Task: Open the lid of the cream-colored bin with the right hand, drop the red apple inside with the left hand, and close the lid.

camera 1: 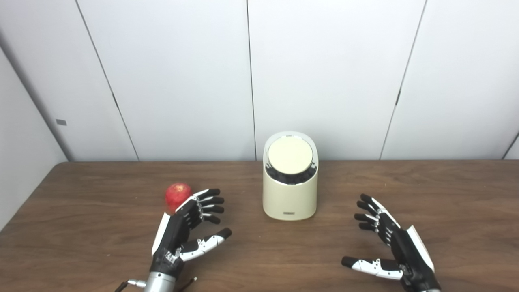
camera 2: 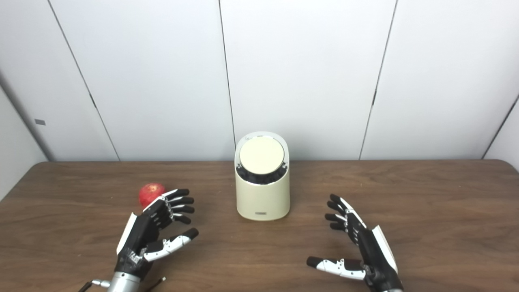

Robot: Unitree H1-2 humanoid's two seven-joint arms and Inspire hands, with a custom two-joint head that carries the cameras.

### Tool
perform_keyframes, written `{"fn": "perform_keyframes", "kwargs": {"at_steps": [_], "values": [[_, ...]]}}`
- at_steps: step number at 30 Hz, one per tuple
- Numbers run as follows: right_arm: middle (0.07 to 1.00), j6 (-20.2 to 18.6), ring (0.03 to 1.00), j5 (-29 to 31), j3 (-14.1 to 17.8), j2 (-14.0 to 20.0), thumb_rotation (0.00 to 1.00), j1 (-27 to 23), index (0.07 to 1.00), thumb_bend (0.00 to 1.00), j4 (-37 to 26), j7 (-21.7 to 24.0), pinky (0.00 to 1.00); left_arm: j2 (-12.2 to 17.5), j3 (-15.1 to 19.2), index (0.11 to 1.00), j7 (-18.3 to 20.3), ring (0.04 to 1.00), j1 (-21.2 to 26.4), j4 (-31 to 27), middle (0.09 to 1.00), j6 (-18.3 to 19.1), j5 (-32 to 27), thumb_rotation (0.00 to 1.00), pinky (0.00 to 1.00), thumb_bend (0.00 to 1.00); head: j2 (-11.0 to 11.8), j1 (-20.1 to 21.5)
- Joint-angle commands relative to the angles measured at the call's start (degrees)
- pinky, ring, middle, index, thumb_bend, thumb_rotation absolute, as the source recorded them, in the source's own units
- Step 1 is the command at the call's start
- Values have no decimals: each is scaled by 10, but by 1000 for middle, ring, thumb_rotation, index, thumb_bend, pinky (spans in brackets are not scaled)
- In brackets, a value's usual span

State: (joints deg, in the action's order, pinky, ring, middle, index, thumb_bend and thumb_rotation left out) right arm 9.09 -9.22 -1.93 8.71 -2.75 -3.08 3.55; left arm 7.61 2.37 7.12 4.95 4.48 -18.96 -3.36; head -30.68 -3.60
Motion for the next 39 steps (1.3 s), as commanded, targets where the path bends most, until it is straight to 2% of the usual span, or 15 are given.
{"fn": "perform_keyframes", "kwargs": {"at_steps": [1, 11, 16, 22, 25, 27, 32, 39], "values": [[882, 17, 806, 5, 1, -4, 181, -11, 905, 721, -10, -6, 766, 7, 3, 782, 0, 678, -8, 17, 723, -15, -5, 0, 563, 649, -1, 0], [891, 20, 810, 4, 1, -1, 191, -12, 909, 717, -9, -5, 767, 6, 4, 784, -3, 679, -9, 15, 720, -11, 2, 33, 560, 668, 0, -1], [893, 21, 813, 7, 1, -1, 159, -11, 908, 715, -8, -4, 766, 4, 4, 783, -3, 676, -8, 13, 721, -11, -1, 1, 558, 655, 1, 0], [892, 15, 818, 1, -2, -8, 214, -28, 913, 707, -7, -8, 759, 4, 3, 790, -4, 675, -2, 27, 723, -15, 3, 4, 570, 658, 15, 4], [890, 8, 800, -21, -6, -10, 300, -51, 912, 695, -9, -14, 702, 4, 3, 797, 0, 684, 4, 42, 730, -21, -5, 1, 578, 654, 23, 10], [887, 1, 793, -40, -8, -9, 308, -68, 906, 695, -11, -19, 659, 3, 3, 799, 0, 685, 9, 53, 731, -27, -6, 0, 575, 655, 26, 11], [893, -48, 858, -109, -12, -2, 411, -120, 902, 718, -37, -24, 717, 1, 4, 789, -4, 683, 15, 64, 725, -34, 0, 0, 566, 654, 31, 15], [871, -137, 826, -100, 2, 1, 391, -189, 856, 756, -64, -7, 689, 2, 3, 789, -5, 678, 18, 69, 724, -40, 2, 0, 565, 636, 31, 21]]}}
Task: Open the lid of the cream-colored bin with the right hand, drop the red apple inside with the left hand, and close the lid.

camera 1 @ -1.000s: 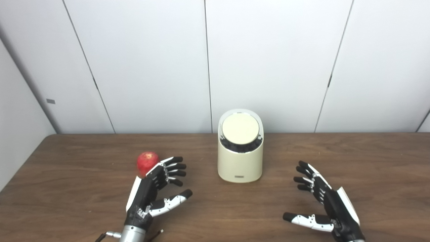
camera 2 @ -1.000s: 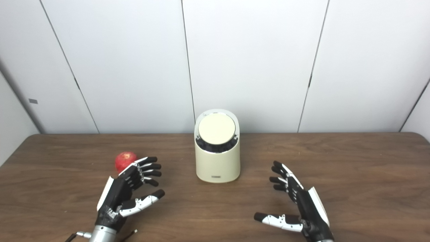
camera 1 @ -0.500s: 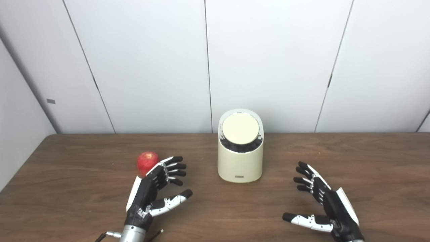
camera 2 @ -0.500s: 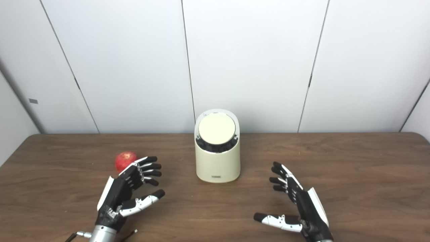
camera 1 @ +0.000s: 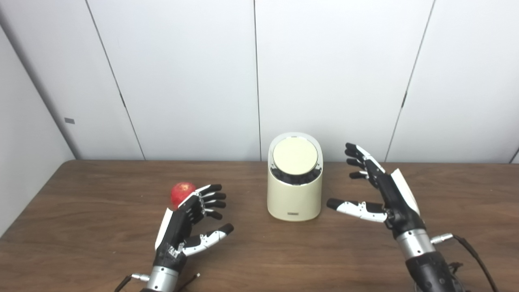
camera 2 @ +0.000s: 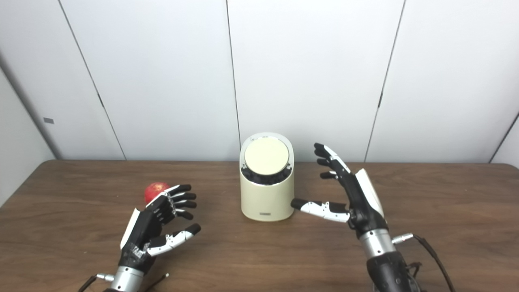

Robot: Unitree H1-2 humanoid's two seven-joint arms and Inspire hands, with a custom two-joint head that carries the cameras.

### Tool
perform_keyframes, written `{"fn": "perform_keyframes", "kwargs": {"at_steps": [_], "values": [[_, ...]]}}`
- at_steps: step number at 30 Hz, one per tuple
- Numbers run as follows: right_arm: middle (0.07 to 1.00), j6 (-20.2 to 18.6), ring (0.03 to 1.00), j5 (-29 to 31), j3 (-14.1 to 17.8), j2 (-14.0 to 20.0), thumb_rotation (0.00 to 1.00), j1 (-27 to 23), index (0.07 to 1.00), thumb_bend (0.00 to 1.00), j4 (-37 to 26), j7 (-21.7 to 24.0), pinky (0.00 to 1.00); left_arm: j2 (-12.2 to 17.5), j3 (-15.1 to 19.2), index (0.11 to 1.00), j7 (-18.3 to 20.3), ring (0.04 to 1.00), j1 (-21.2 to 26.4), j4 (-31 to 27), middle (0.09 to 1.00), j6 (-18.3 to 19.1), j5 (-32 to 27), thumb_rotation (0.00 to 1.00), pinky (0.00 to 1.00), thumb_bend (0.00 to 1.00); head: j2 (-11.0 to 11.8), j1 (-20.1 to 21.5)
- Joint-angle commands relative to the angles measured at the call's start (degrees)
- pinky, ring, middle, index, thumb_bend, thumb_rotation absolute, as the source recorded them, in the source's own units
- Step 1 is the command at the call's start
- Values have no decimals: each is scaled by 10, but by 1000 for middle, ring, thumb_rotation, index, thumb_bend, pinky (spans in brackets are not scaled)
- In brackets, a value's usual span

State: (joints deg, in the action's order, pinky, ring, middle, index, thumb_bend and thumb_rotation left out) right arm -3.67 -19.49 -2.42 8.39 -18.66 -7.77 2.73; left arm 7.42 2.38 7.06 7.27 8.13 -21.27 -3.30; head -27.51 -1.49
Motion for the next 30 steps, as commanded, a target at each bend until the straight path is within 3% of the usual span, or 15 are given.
{"fn": "perform_keyframes", "kwargs": {"at_steps": [1, 4, 10, 17, 21, 28, 30], "values": [[871, -20, 828, 3, 7, 5, 395, -38, 856, 762, -17, 3, 685, 4, 3, 788, -4, 676, -4, 33, 723, -18, 2, 0, 565, 637, -1, -1], [869, -49, 834, -4, 1, 8, 438, -68, 860, 791, -17, 7, 695, 3, 2, 788, -2, 674, -4, 34, 721, -18, 0, 0, 565, 641, -1, -1], [882, -99, 858, -21, -24, 20, 434, -125, 902, 805, -9, 34, 726, 3, 1, 786, 0, 677, -4, 35, 722, -19, -2, 0, 567, 633, -3, 3], [919, -162, 842, -67, -73, 13, 437, -188, 955, 803, 16, 51, 635, 2, 0, 792, -4, 681, -7, 29, 727, -15, 6, 0, 571, 618, -5, 1], [940, -162, 877, -70, -83, 6, 367, -202, 944, 781, 37, 49, 693, 1, 0, 784, -5, 674, -7, 29, 720, -14, 7, 0, 569, 630, -6, -2], [931, -156, 896, -78, -91, -4, 326, -221, 928, 803, 83, 39, 709, -1, -1, 791, -5, 677, -6, 28, 722, -14, 7, 0, 574, 628, -8, -4], [927, -153, 905, -81, -93, -5, 326, -225, 925, 820, 96, 34, 752, -1, -1, 790, -5, 677, -5, 28, 722, -14, 7, 0, 575, 628, -9, -3]]}}
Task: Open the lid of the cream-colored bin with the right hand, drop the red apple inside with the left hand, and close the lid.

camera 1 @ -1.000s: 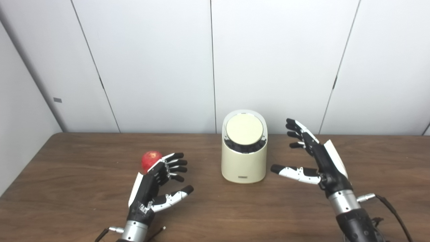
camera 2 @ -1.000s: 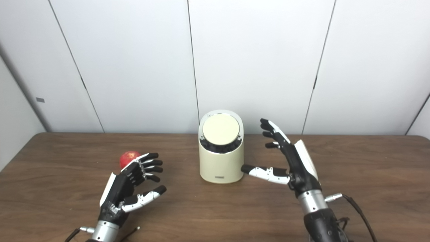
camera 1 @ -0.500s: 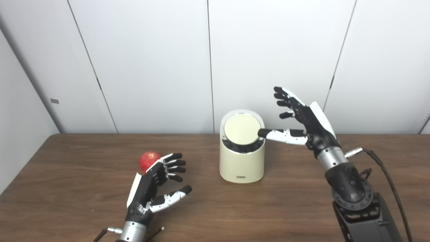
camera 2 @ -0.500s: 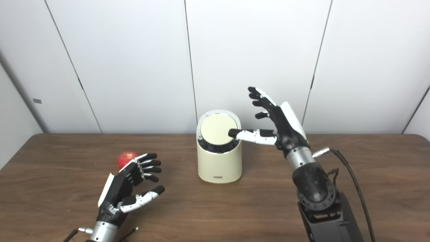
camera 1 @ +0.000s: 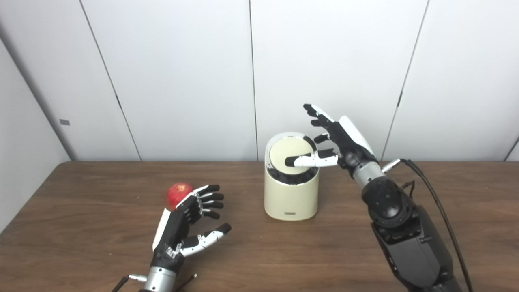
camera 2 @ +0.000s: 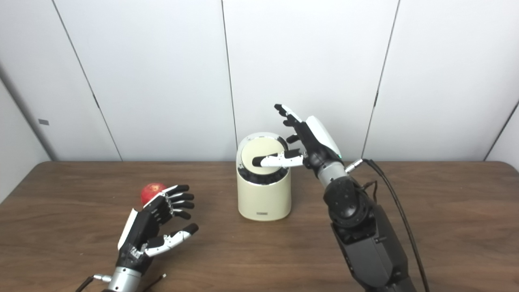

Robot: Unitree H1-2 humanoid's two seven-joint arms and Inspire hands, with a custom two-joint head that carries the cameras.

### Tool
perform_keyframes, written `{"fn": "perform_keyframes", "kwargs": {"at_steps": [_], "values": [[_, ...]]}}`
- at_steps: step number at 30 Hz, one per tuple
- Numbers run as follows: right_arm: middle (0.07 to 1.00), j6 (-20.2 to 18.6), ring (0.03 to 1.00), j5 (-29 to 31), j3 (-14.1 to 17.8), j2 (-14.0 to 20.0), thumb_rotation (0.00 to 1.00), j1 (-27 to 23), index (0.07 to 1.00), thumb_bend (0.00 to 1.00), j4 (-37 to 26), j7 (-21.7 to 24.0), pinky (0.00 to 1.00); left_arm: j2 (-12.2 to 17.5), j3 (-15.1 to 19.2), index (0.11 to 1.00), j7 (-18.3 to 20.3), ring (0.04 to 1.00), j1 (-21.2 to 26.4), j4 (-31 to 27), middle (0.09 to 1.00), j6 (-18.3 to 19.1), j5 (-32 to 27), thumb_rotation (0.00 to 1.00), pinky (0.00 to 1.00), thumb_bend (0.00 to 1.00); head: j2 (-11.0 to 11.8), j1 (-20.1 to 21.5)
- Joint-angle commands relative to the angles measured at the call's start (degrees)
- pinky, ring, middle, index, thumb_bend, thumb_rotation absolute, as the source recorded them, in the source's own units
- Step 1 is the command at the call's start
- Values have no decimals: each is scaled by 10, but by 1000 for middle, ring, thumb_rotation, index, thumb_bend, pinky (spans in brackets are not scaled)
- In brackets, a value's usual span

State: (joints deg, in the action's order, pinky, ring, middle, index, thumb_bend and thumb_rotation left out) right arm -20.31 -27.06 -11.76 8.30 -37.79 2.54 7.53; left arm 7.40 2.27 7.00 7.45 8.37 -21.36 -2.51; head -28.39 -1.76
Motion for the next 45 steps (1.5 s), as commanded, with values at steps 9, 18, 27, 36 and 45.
{"fn": "perform_keyframes", "kwargs": {"at_steps": [9, 18, 27, 36, 45], "values": [[914, 7, 889, -37, -15, 1, 339, -48, 923, 858, 25, -20, 769, -4, -2, 789, -4, 679, -10, 16, 719, -7, -2, 0, 569, 635, -3, -3], [922, 22, 883, -41, -12, 9, 300, -57, 925, 831, 51, -25, 733, -5, -3, 789, -1, 683, -10, 17, 722, -7, -6, 0, 573, 636, -4, -3], [904, 19, 858, -61, -23, 22, 235, -66, 916, 844, 65, -23, 698, -8, -3, 787, -7, 682, -12, 8, 726, -2, 2, 0, 559, 623, -6, -4], [876, 37, 819, -98, -55, 42, 134, -66, 900, 834, 71, -27, 647, -6, -6, 794, 1, 688, -16, 0, 732, 1, -8, 0, 560, 627, -11, -5], [872, 66, 779, -171, -104, 65, 153, -61, 900, 868, 55, -31, 599, -8, -5, 789, -5, 681, -16, -6, 725, 7, 3, 0, 550, 626, -15, -8]]}}
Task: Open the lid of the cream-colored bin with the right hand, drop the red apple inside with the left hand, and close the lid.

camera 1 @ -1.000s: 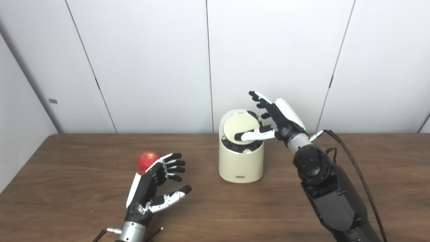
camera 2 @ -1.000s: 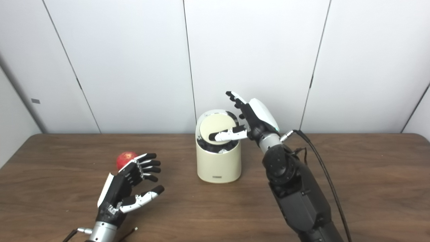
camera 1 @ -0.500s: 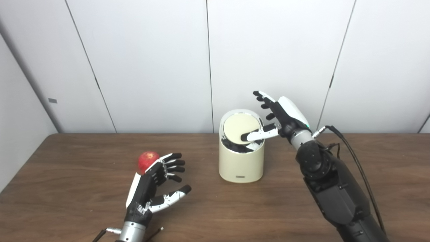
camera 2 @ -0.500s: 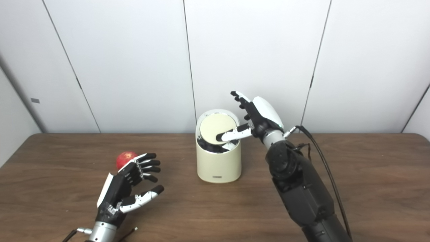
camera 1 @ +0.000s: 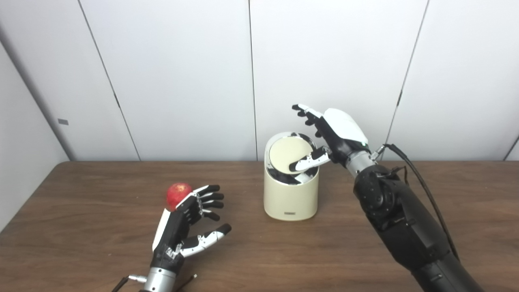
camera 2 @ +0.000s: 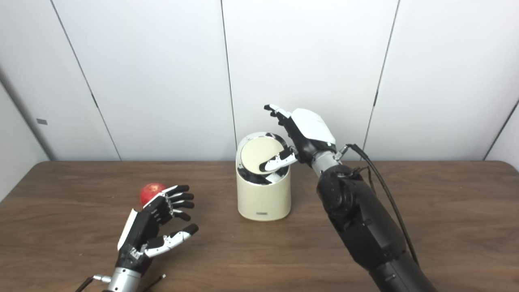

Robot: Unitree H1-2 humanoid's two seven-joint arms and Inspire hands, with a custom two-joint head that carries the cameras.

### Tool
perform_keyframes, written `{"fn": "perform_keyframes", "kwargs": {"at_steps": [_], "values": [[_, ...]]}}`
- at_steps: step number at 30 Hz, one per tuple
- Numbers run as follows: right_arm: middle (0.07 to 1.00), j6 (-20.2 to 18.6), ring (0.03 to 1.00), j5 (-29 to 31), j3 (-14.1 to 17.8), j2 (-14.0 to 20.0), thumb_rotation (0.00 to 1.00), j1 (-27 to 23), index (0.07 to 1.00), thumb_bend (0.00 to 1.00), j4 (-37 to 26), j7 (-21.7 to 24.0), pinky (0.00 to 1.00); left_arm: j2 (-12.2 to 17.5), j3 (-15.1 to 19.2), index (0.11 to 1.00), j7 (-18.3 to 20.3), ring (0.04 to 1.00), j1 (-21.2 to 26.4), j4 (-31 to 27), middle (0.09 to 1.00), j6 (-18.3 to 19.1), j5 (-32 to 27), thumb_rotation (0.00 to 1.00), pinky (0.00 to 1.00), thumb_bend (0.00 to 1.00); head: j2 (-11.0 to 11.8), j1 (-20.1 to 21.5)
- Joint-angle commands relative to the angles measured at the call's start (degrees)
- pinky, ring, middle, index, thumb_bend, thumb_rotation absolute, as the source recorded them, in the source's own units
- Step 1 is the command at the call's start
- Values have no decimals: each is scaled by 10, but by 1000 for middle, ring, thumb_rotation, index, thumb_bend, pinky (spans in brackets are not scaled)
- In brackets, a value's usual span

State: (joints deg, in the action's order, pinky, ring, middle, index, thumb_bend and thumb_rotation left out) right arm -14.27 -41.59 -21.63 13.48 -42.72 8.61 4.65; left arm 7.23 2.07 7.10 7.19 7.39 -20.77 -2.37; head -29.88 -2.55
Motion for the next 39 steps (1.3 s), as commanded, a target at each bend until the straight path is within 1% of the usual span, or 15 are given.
{"fn": "perform_keyframes", "kwargs": {"at_steps": [1, 4, 9, 12, 16, 18, 22, 25, 27, 29, 30, 33, 36, 38, 39], "values": [[873, 8, 774, -34, -9, 14, 156, -11, 902, 869, -8, -3, 593, -7, -3, 788, -7, 681, -14, 3, 725, 2, 2, 0, 550, 629, -1, -3], [876, 8, 777, -42, -9, 13, 152, -7, 904, 872, -22, 0, 603, -7, -3, 788, -6, 680, -14, 3, 725, 1, 1, 0, 553, 627, -1, -3], [871, 1, 779, -21, 14, 5, 202, -1, 898, 847, -50, 9, 605, -6, -4, 787, -3, 683, -14, 1, 726, 3, -3, 0, 557, 628, -2, -2], [860, -8, 786, -7, 35, -2, 209, 5, 883, 839, -65, 10, 606, -5, -4, 789, -1, 684, -14, 3, 728, 0, -4, 0, 553, 623, -1, -2], [870, -17, 809, 51, 83, -10, 185, 20, 881, 821, -90, 21, 644, -5, -4, 789, -1, 687, -14, 0, 730, 2, -3, 0, 557, 620, 0, 0], [866, -13, 791, 68, 99, -12, 162, 27, 877, 814, -99, 18, 624, -5, -4, 790, -2, 685, -14, 1, 728, 1, -3, 0, 558, 627, 0, 0], [850, -8, 749, 96, 130, -8, 205, 67, 881, 793, -128, 13, 581, -5, -4, 791, -2, 686, -14, 0, 729, 3, -3, 0, 561, 629, 0, 3], [855, 2, 784, 135, 159, -13, 212, 99, 883, 785, -138, 5, 631, -6, -5, 792, -1, 685, -14, -2, 730, 4, -3, 0, 557, 629, -1, 3], [858, 9, 790, 152, 172, -14, 221, 120, 869, 792, -144, 0, 635, -6, -4, 790, -4, 682, -14, -3, 729, 3, 1, 0, 554, 630, -1, 3], [869, 15, 799, 173, 184, -14, 228, 148, 864, 776, -155, 0, 609, -6, -4, 786, -5, 680, -14, -4, 726, 4, 1, 0, 553, 628, -3, 2], [876, 19, 813, 183, 190, -13, 230, 162, 869, 774, -159, 1, 626, -7, -3, 788, -5, 683, -14, -4, 727, 5, -2, 0, 555, 628, -3, 2], [866, 44, 813, 195, 197, -4, 276, 202, 870, 788, -166, -5, 669, -7, -2, 789, -5, 683, -13, -4, 727, 5, -2, 0, 555, 635, -3, 1], [862, 60, 794, 204, 199, 0, 312, 236, 874, 794, -175, -7, 635, -7, -2, 789, -1, 684, -13, -3, 725, 6, -11, 0, 556, 633, -2, 2], [868, 79, 796, 218, 201, 2, 305, 256, 881, 783, -177, -6, 631, -7, -2, 791, 0, 685, -13, -4, 728, 7, -12, 0, 556, 625, -2, 2], [871, 90, 798, 226, 203, 2, 270, 266, 881, 778, -177, -7, 640, -6, -2, 793, -1, 684, -13, -3, 730, 5, -11, 0, 551, 624, -2, 2]]}}
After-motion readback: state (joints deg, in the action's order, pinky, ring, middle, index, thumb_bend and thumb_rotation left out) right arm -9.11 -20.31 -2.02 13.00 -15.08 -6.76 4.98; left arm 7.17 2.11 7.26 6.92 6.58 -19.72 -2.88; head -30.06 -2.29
